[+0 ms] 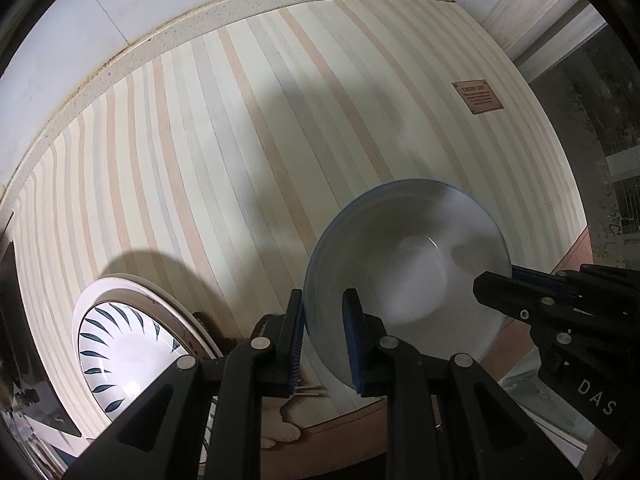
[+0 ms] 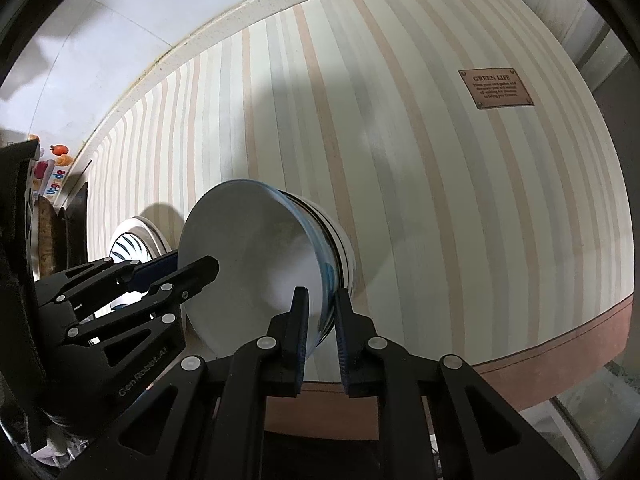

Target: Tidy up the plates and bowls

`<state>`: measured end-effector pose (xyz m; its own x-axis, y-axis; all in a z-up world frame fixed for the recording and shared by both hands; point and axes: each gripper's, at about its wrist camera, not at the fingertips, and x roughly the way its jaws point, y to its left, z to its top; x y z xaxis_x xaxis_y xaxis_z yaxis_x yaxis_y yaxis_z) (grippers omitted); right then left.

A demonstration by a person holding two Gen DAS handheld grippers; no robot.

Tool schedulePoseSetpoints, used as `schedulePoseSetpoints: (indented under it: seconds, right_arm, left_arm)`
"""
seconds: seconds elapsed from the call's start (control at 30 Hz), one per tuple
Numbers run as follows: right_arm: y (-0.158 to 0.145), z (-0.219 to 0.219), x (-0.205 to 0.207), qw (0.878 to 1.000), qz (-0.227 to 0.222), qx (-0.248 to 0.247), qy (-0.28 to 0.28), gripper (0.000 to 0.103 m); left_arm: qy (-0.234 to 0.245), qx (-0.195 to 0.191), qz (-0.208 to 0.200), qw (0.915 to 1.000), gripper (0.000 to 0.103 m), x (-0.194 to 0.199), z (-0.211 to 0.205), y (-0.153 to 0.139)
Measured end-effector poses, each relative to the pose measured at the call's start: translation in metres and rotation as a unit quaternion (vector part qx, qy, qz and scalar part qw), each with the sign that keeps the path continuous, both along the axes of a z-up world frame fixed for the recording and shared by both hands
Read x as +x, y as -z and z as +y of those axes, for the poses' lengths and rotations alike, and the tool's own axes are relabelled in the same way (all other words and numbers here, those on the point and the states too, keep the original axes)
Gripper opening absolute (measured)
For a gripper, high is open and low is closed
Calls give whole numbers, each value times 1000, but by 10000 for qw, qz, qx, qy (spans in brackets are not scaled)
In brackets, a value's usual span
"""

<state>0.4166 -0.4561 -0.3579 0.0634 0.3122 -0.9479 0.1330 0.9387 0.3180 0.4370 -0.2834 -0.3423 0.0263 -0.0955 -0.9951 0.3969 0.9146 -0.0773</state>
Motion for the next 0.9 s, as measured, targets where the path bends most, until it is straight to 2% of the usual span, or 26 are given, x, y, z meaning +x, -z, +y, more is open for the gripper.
schedulePoseSetpoints:
  seconds: [0.23,0.37,0.43,0.6,0.67,0.7,0.73,0.8,0.87,0.9]
  right_arm:
    - [-4,0,-3,10000,-71,-12,40,16]
    - [-21,-1,-8,9996,-267,-92,45,16]
    - [-35,0,-14,9990,-408,-188,26,18]
    - [-67,3,-36,9962,-758,-414,64,57]
    - [-79,2,-45,9952,-863,-450,104,65]
    - [-86,2,-49,9946,-921,-460,122,69]
    - [-93,1,-54,9939,-990,-463,137,72]
    - [-105,2,-63,9926,-1096,-489,165,80]
    - [-117,3,-72,9911,-1200,-535,214,84]
    - [-123,3,-77,9903,-1247,-565,222,85]
  left_arm:
    - [-33,-44,-44,10000,17,-5,6,-10]
    - [-81,-86,-250,9996,18,-14,15,-33]
    - [-116,-141,-379,9991,22,-20,21,-47]
    - [-221,-349,-707,9966,36,-34,38,-87]
    - [-250,-419,-814,9955,50,-38,43,-100]
    - [-251,-439,-870,9949,64,-41,46,-106]
    - [-257,-462,-945,9941,74,-43,48,-112]
    - [-280,-487,-1083,9925,79,-48,51,-122]
    - [-296,-501,-1169,9914,82,-52,53,-130]
    - [-304,-528,-1190,9910,87,-54,55,-134]
